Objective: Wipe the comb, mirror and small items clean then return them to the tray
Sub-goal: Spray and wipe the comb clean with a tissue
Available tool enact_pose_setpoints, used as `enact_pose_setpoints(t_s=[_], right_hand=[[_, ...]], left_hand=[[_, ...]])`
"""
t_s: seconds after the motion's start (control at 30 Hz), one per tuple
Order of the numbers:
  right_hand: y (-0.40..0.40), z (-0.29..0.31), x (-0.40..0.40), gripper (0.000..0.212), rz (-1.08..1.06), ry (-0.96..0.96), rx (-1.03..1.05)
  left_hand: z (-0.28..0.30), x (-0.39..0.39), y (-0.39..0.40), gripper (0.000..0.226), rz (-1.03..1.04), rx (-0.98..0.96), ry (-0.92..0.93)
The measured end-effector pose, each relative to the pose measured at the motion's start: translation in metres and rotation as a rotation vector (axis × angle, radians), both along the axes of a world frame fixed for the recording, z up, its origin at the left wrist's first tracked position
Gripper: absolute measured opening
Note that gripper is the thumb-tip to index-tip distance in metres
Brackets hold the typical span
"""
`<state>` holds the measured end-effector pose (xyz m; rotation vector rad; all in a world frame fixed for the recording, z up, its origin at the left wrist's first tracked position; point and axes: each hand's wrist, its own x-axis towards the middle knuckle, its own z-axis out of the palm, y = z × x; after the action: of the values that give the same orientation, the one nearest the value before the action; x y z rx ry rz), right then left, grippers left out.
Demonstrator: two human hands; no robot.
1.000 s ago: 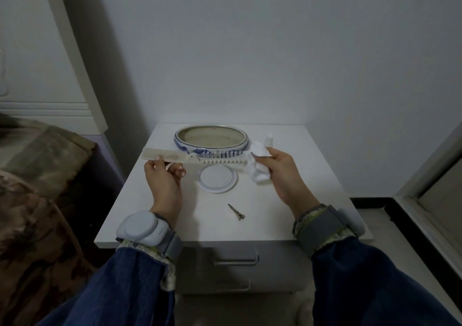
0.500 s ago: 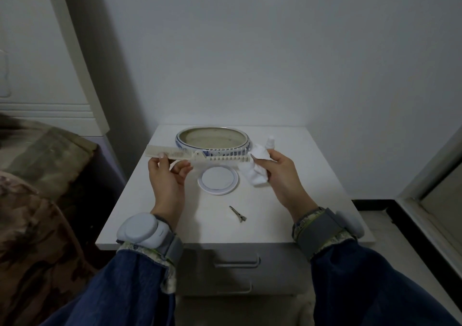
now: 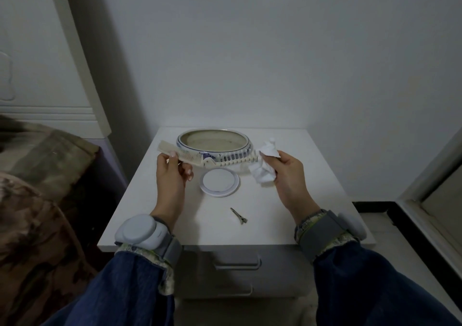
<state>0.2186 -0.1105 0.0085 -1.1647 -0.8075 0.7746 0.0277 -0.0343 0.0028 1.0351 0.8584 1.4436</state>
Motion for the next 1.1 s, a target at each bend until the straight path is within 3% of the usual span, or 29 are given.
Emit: enact_pose_setpoints(t_s=[0.13,0.57,0.73,0.87,1.1], right_hand=[[-0.001,0.002,0.0,0.012,0.04,0.01,0.033],[-0.001,-0.001,-0.002,0.015,0.075,-0.043,0.024],[-0.001,0.001,-0.003,0.013,0.111,0.02,0.045],[0.001,0.0,-0.004,0.027,0.13,0.063,0.02],[0.001,0.0,-0.009,0.02,0.16,0.042,-0.016]], left_hand=[[-0.002,0.001,-0.006,0.025,-0.04,0.097,0.253],[0.001,0.003,-0.012,0.022,-0.171,0.157,0.372],[0.0,0.007,-0.017,0.02,-0.233,0.186,0.453],[0.001,0.008,-0.018,0.022,-0.24,0.18,0.466],[-0.004,0.011,-0.019,0.022,-0.305,0.231,0.571]])
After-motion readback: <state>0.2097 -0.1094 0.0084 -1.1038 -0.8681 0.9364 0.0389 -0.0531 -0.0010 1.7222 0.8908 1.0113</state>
